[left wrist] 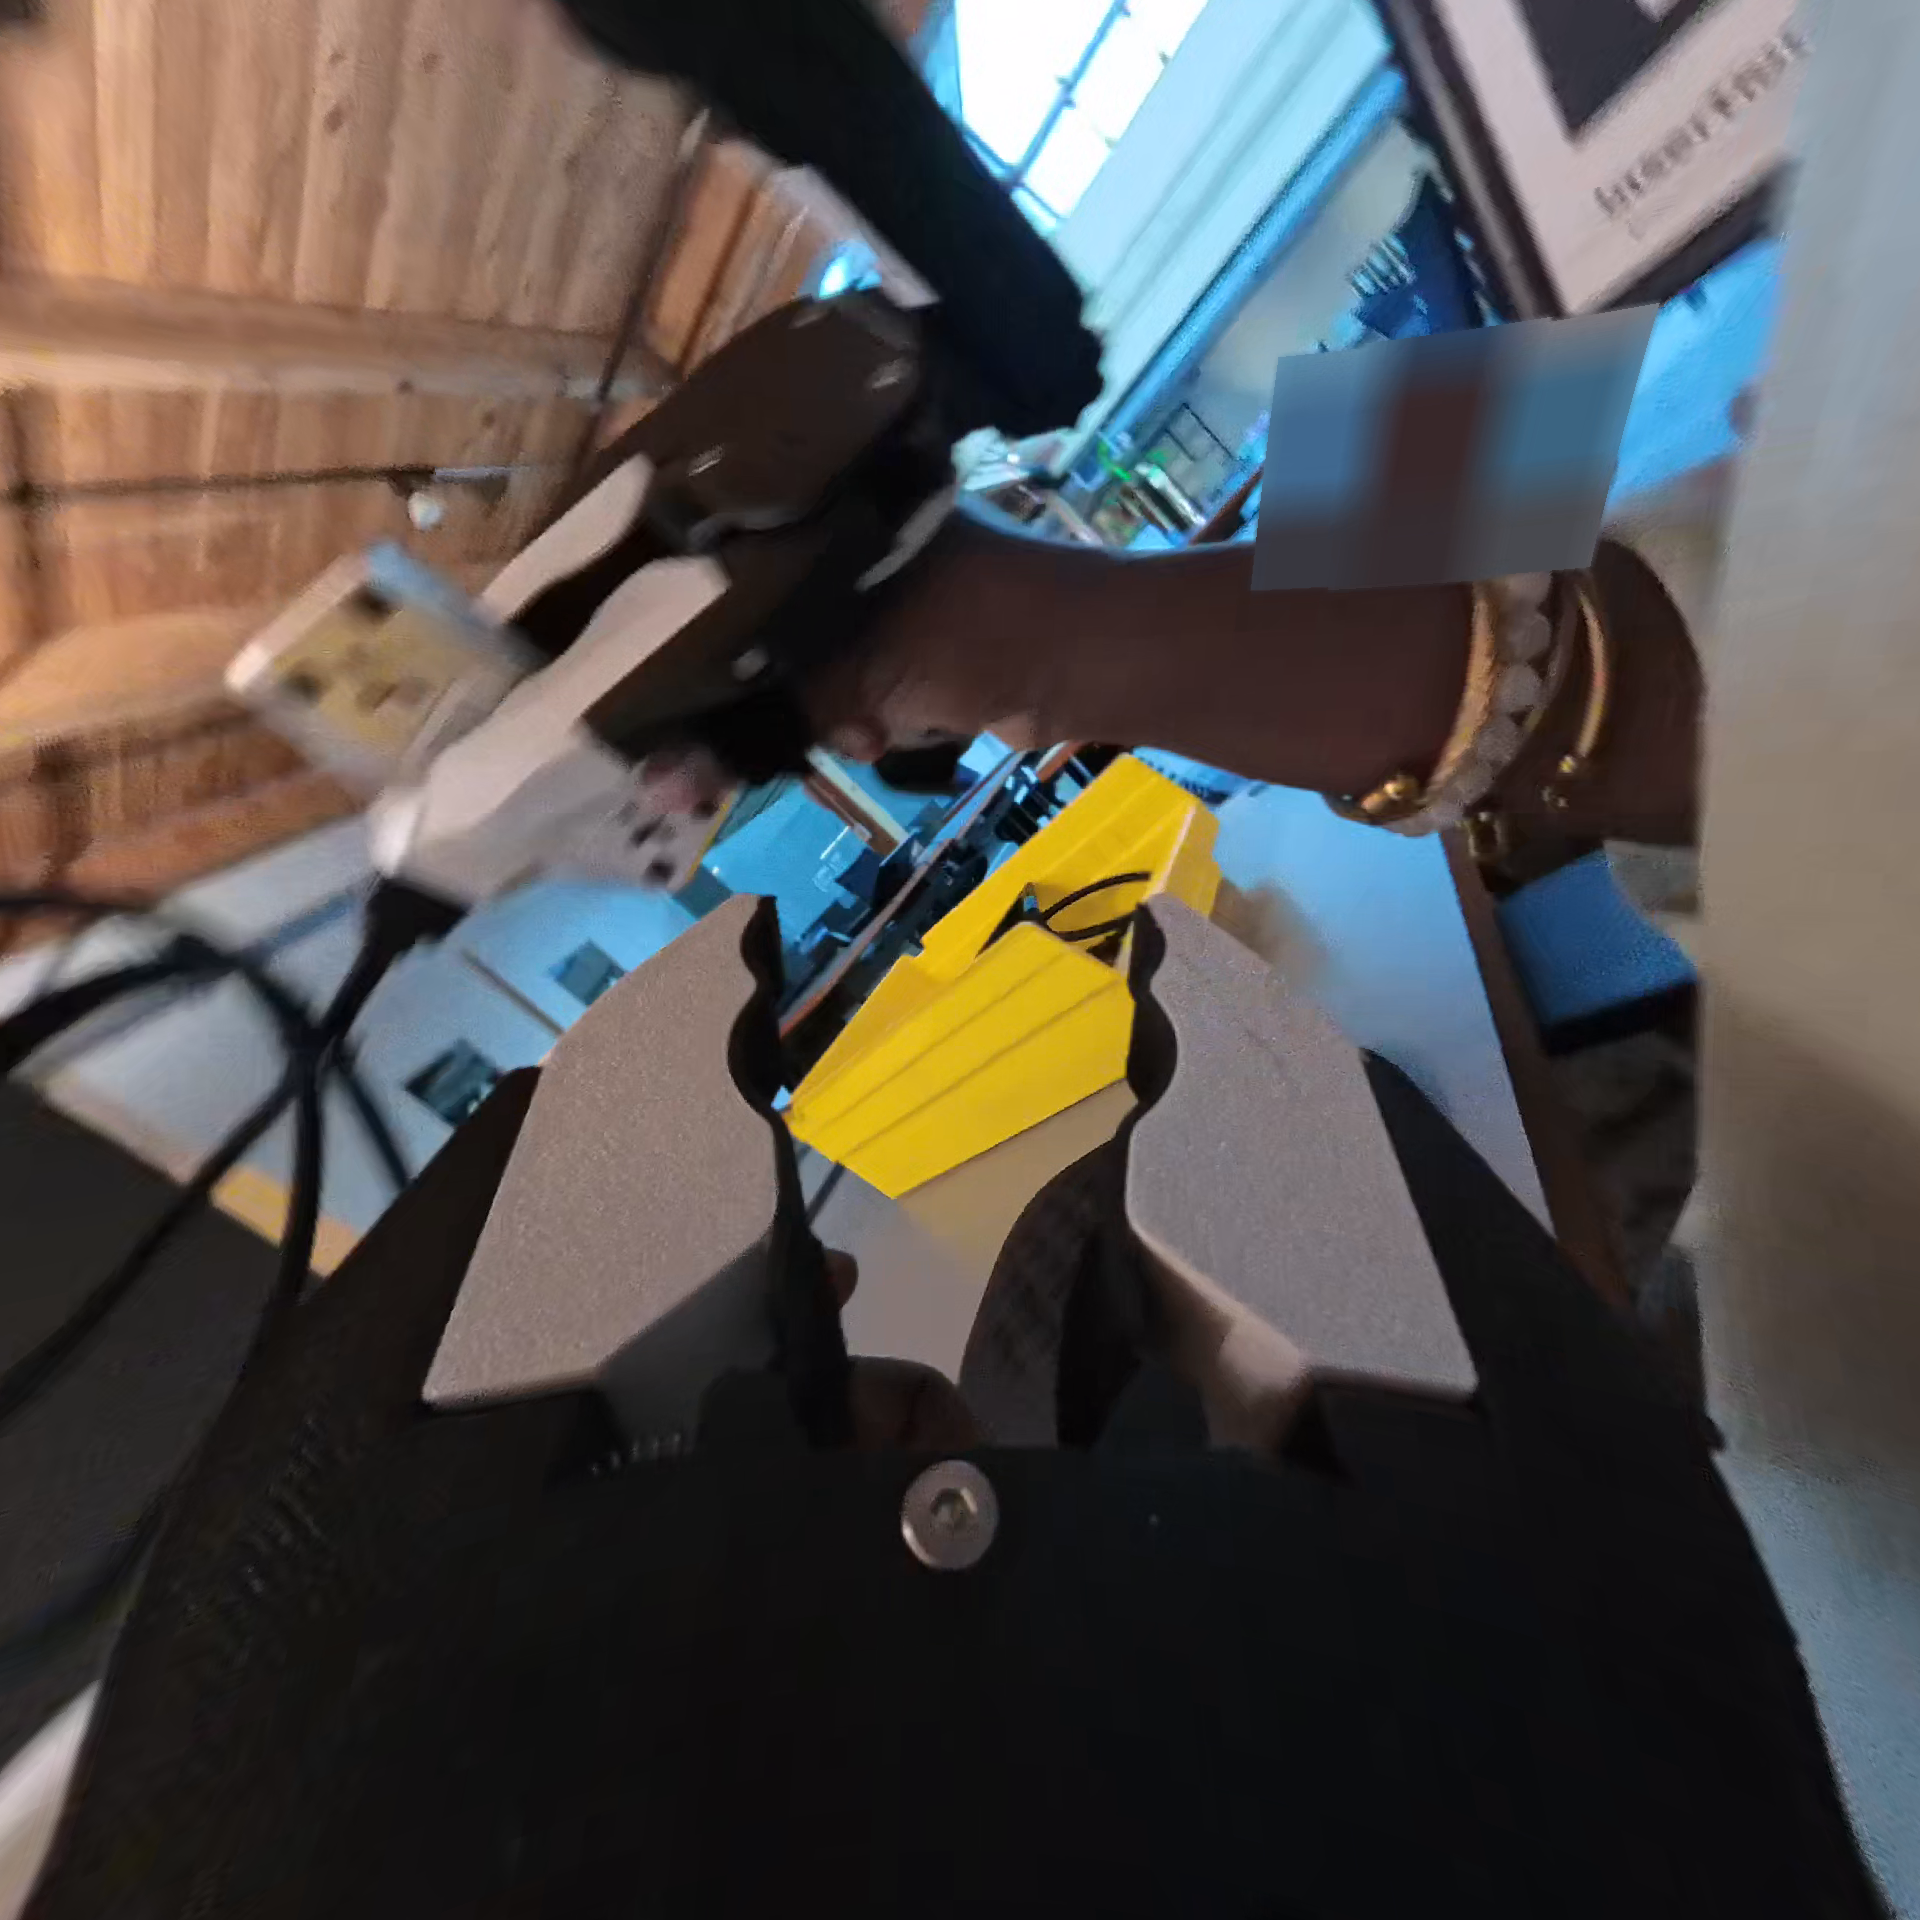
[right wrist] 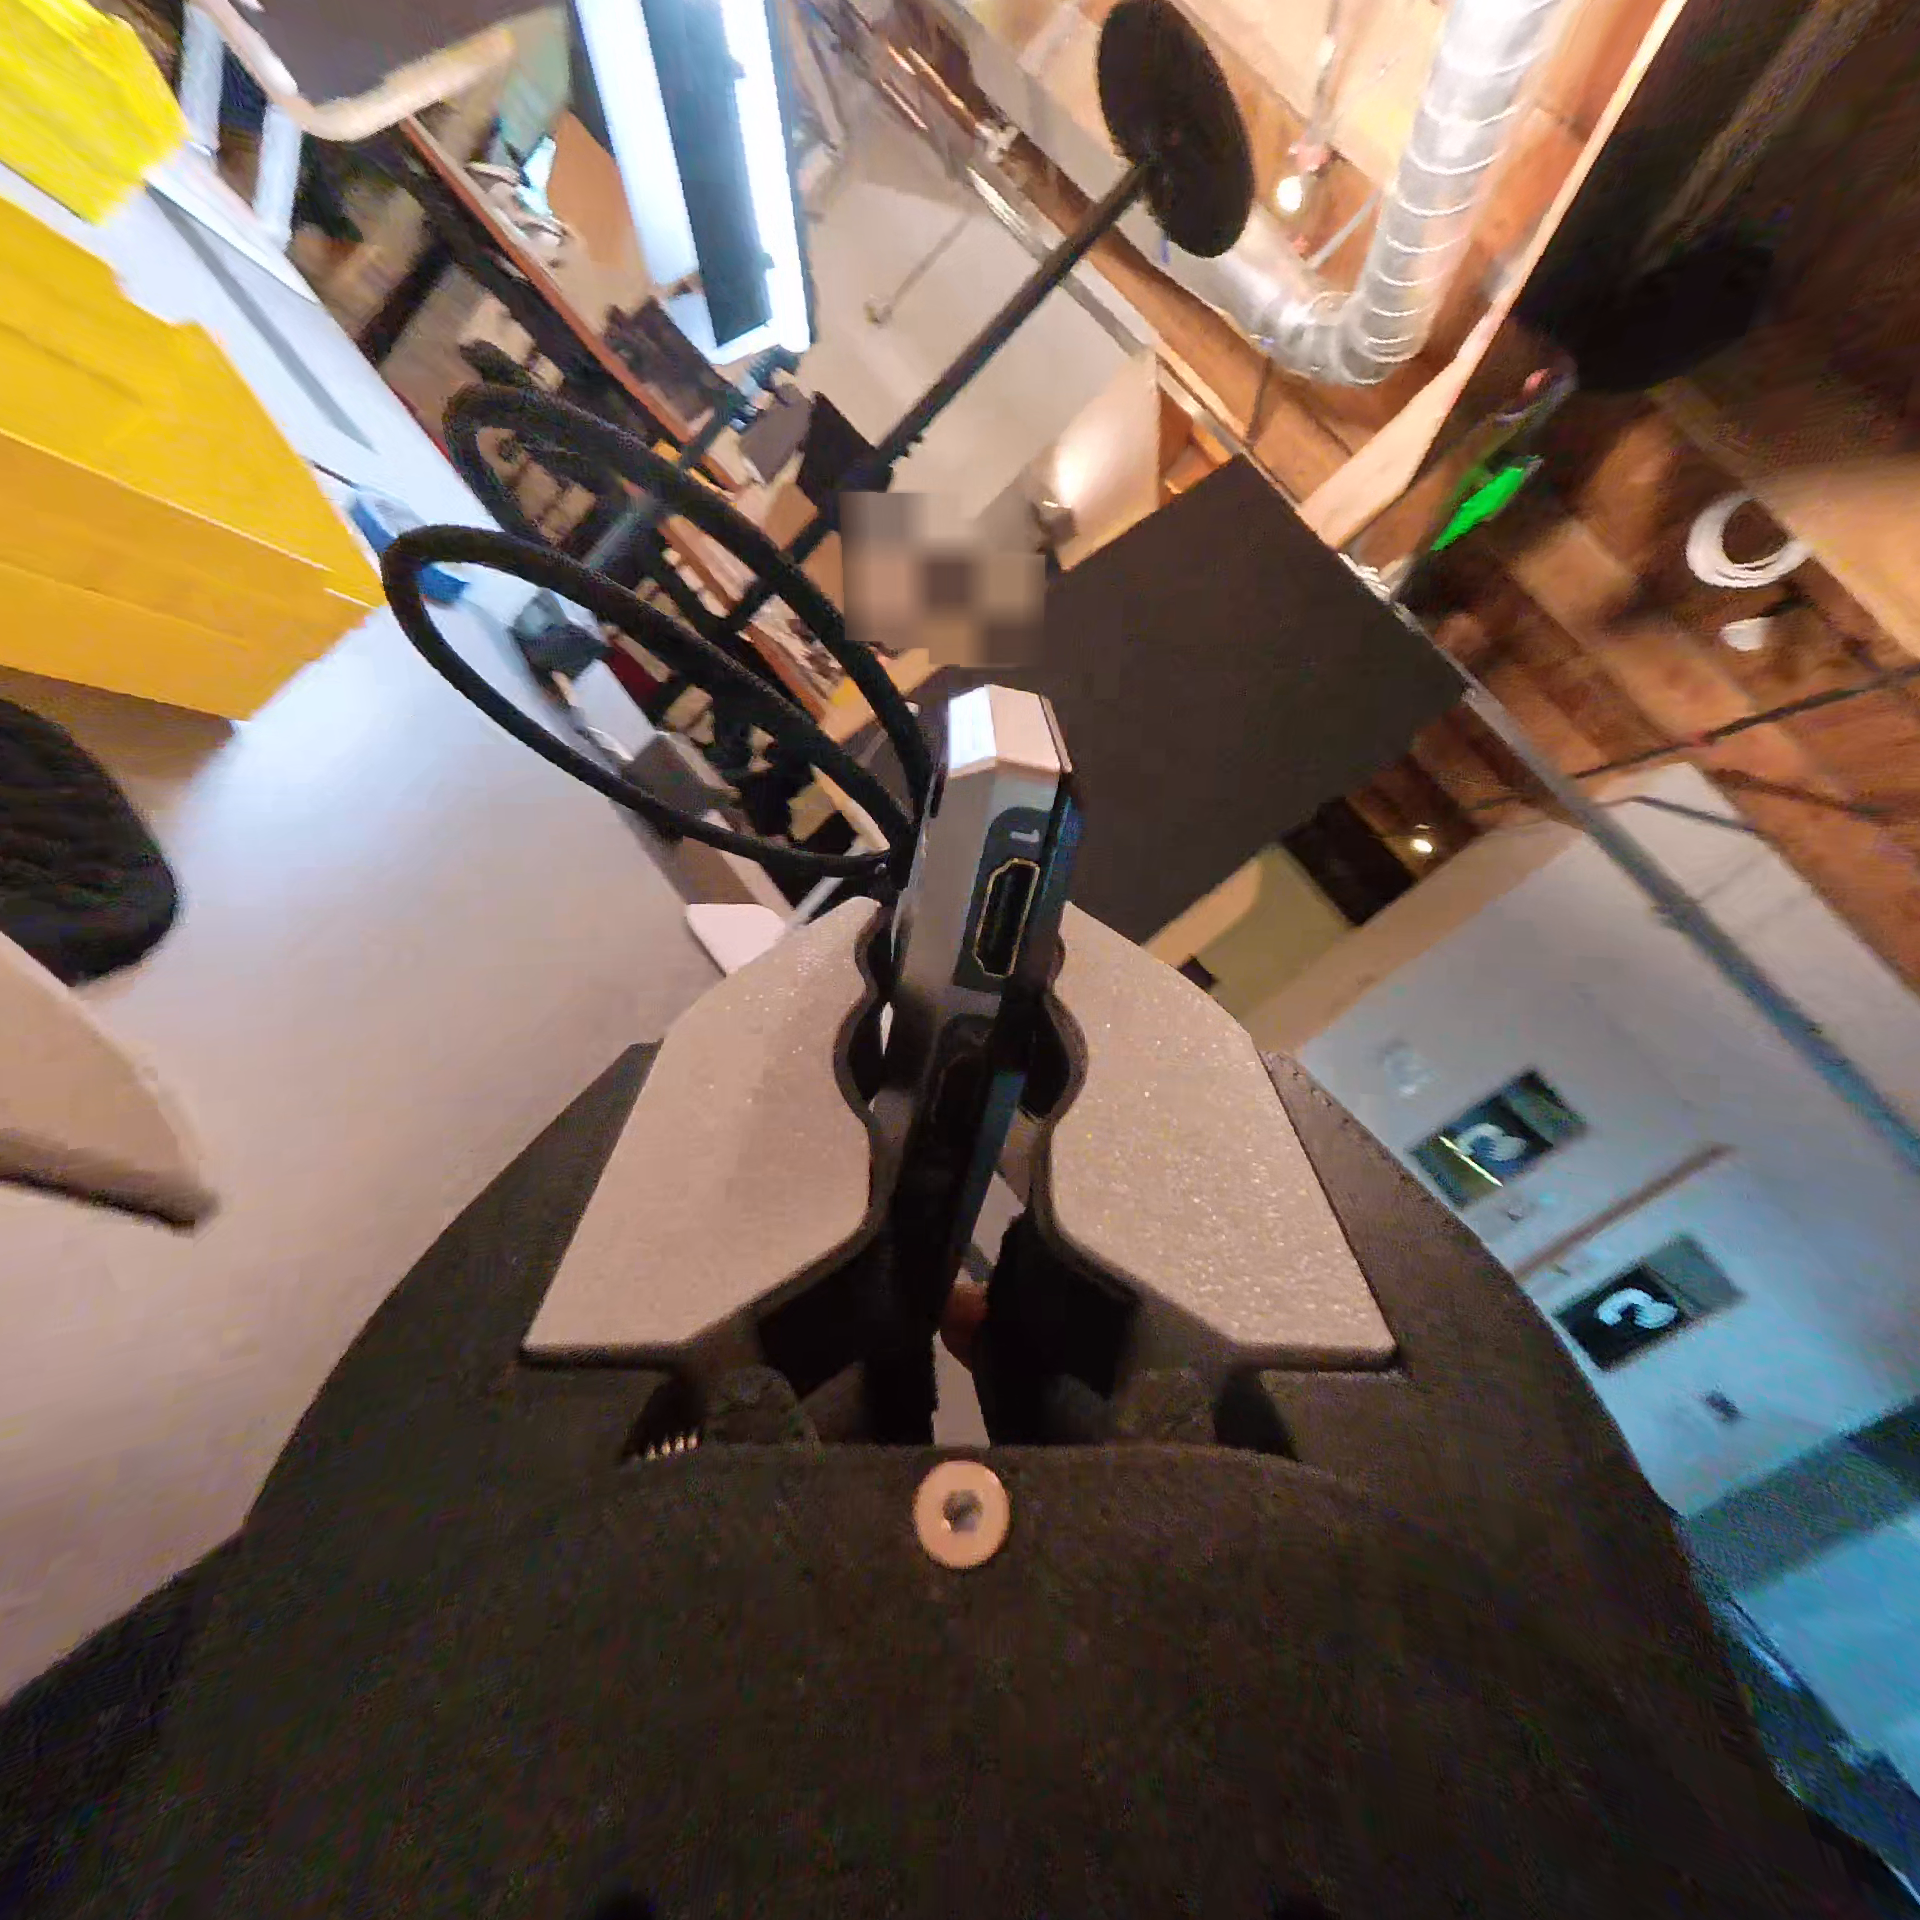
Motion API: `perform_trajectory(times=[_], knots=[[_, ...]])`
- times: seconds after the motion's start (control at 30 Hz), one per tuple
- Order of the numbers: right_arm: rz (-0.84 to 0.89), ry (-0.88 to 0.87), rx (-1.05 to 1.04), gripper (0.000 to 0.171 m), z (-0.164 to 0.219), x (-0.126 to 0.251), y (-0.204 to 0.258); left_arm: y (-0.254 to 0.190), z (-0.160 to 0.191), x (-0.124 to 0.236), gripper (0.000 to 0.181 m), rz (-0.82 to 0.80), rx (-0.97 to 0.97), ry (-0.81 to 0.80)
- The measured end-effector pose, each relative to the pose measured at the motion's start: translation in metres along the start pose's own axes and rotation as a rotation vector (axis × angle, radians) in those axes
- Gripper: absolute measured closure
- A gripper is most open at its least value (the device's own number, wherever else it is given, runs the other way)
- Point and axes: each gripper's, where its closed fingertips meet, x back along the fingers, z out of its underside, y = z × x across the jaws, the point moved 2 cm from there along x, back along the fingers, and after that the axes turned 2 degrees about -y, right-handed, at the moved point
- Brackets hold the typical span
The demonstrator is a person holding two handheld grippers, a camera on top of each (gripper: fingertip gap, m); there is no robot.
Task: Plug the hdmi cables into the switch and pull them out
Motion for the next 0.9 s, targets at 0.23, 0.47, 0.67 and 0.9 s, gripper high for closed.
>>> perform_trajectory(times=[0.23, 0.47, 0.67, 0.9], knots=[[0.263, 0.283, 0.023, 0.146, 0.057, 0.028, -0.118, 0.089, 0.054, 0.053, 0.104, -0.346, 0.539, 0.097], [0.342, 0.601, 0.024, 0.147, 0.144, 0.049, -0.171, 0.11, 0.09, 0.081, 0.109, -0.561, 0.635, 0.071], [0.218, 0.852, 0.002, 0.146, 0.23, 0.046, -0.178, 0.095, 0.094, 0.07, 0.112, -0.48, 0.524, 0.164], [-0.005, 1.064, -0.178, 0.145, 0.31, 0.033, -0.162, 0.083, 0.095, 0.062, 0.113, -0.401, 0.491, 0.189]])
